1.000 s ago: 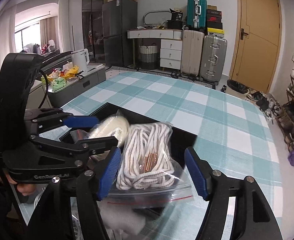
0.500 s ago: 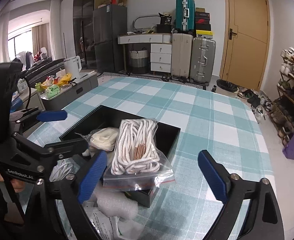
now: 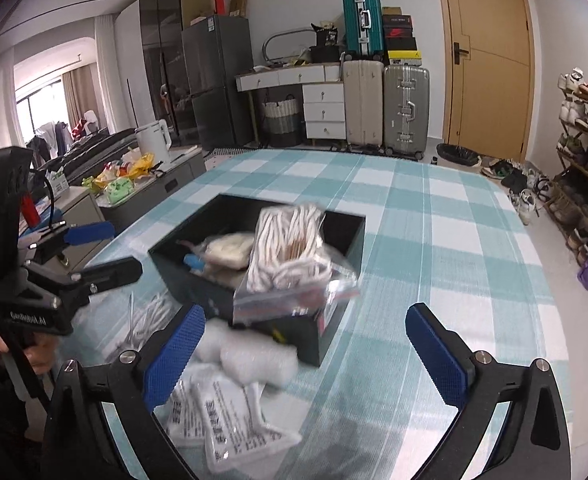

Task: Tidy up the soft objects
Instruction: 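Withdraw both tools from the box toward the remaining cables and foam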

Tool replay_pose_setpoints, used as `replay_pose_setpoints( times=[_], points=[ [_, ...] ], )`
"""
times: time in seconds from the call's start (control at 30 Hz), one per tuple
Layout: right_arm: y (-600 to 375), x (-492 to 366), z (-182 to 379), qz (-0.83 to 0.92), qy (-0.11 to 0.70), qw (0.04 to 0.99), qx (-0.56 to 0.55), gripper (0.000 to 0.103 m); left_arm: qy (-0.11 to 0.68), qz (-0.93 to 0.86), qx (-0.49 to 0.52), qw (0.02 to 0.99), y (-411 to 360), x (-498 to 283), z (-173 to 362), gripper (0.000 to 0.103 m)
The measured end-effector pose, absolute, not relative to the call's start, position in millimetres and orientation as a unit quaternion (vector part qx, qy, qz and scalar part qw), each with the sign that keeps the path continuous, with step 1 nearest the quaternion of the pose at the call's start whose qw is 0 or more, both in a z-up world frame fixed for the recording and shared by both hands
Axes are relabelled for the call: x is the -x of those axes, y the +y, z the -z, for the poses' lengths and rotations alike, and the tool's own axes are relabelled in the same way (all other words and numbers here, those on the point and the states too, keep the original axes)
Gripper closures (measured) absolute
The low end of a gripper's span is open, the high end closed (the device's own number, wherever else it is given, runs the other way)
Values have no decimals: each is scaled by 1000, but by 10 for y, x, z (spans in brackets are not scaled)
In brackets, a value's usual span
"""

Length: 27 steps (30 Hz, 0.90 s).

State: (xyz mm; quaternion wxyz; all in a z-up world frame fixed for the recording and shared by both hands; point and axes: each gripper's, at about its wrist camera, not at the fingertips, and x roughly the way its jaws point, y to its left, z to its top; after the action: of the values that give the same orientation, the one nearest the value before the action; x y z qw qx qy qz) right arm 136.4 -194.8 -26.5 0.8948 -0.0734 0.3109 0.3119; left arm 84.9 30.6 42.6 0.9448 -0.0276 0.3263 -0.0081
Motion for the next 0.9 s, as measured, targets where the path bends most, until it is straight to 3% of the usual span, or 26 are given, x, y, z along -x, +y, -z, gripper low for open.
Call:
replay_pose_setpoints(
  times=[0.9],
  points=[
    [-1890, -1020, 602, -346, 342, 867, 106, 1, 371, -10, 32, 928, 228, -552, 63, 0]
  ],
)
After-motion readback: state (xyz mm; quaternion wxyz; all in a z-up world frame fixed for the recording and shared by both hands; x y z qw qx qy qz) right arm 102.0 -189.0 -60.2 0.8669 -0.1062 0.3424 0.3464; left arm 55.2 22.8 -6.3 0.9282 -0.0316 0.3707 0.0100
